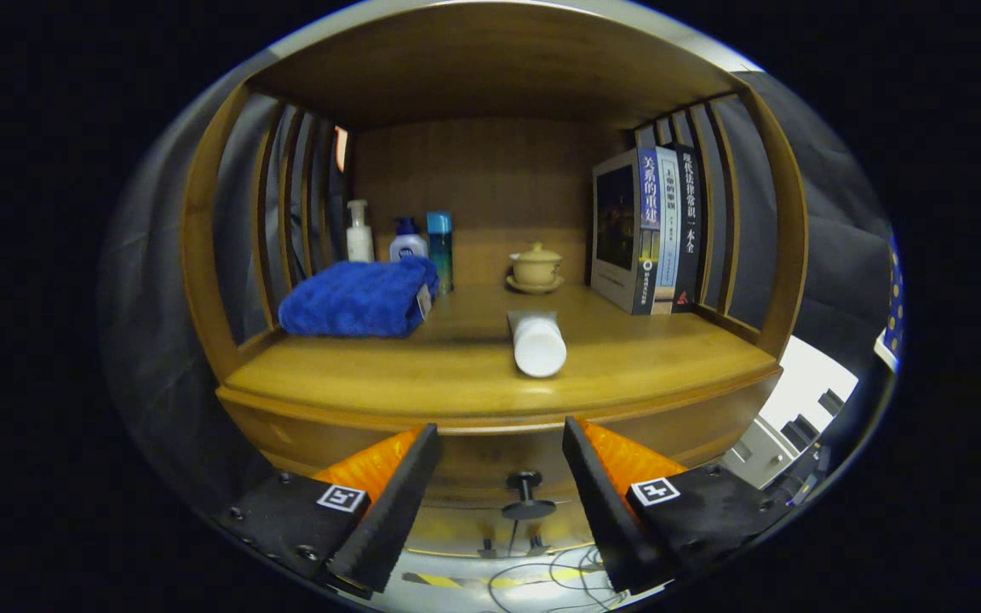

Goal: Pull open the drawer, take out the items inside it, and place them on the countertop above the cabinet.

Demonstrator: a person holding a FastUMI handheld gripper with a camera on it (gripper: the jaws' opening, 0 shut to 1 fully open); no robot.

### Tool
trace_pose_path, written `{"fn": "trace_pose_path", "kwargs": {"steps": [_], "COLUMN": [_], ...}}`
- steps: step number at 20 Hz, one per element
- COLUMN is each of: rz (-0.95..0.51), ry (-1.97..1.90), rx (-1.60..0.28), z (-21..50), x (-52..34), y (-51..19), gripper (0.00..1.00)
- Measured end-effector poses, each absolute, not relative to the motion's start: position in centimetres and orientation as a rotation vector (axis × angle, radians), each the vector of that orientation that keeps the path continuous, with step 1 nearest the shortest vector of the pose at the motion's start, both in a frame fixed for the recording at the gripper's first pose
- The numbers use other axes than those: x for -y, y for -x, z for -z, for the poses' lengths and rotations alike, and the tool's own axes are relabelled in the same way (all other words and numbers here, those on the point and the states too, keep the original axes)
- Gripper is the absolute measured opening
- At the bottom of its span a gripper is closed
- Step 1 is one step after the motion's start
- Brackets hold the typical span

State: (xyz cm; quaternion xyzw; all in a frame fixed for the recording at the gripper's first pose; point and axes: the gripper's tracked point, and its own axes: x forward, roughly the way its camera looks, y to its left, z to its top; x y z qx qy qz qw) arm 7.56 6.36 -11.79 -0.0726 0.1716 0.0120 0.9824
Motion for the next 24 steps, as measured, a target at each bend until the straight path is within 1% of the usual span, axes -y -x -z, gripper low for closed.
{"fn": "trace_pose_path", "kwargs": {"steps": [6, 9, 11, 18, 24], "rz": [-0.144, -0.199, -0.23, -0.267, -0.263], "ry": [0.184, 0.19, 0.193, 0.127, 0.079], "rx": [-0.166, -0.113, -0.083, -0.015, -0.045], "z": [-5.2, -11.0, -13.5, -14.9, -11.9], "x": [-12.9, -15.9, -17.5, -18.8, -17.2], "y": [-7.5, -6.3, -5.7, -1.8, -0.3], "gripper": [0.97, 0.97, 0.97, 0.97, 0.96]}}
